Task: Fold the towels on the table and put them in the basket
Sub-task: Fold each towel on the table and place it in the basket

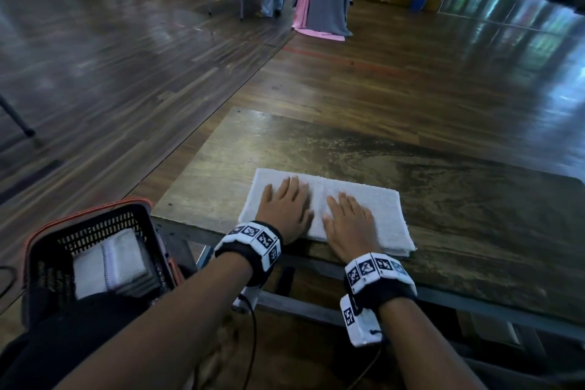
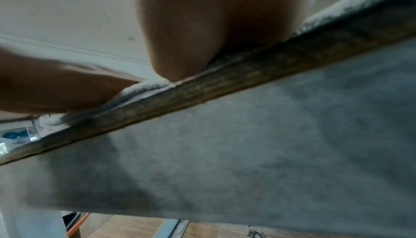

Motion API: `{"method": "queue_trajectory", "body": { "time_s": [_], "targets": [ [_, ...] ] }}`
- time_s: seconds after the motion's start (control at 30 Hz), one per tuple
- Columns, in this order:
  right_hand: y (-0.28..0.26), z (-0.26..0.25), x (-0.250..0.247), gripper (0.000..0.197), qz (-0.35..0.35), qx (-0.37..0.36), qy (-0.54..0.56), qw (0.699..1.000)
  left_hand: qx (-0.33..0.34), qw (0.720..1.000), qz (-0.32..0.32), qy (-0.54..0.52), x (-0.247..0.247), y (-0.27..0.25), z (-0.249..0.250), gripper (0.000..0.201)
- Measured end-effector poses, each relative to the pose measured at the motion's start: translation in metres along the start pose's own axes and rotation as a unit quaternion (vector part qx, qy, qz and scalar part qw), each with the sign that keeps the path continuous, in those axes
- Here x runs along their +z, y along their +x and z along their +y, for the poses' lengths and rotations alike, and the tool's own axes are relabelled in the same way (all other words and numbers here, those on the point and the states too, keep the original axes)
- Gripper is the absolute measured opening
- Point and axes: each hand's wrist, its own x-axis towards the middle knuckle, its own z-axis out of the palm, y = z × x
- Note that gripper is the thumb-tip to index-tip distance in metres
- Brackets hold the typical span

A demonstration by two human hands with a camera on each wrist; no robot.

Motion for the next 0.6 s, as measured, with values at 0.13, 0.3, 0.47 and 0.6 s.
{"method": "queue_trajectory", "body": {
  "time_s": [0.13,0.3,0.47,0.6],
  "targets": [
    [-0.003,0.021,0.005,0.055,-0.032,-0.004,-0.017,0.999,0.019,0.999,0.013,0.031,0.012,-0.007,-0.021,0.061],
    [-0.016,0.051,0.0,0.056,-0.041,0.034,-0.028,0.998,-0.005,0.999,0.026,0.028,0.01,-0.021,-0.052,0.063],
    [-0.028,0.069,-0.007,0.06,-0.051,0.076,-0.028,0.995,-0.041,0.999,0.021,0.01,0.01,-0.041,-0.072,0.066],
    [-0.036,0.066,-0.014,0.062,-0.085,0.103,-0.012,0.991,-0.051,0.999,-0.015,0.003,0.007,-0.055,-0.072,0.063]
  ]
}}
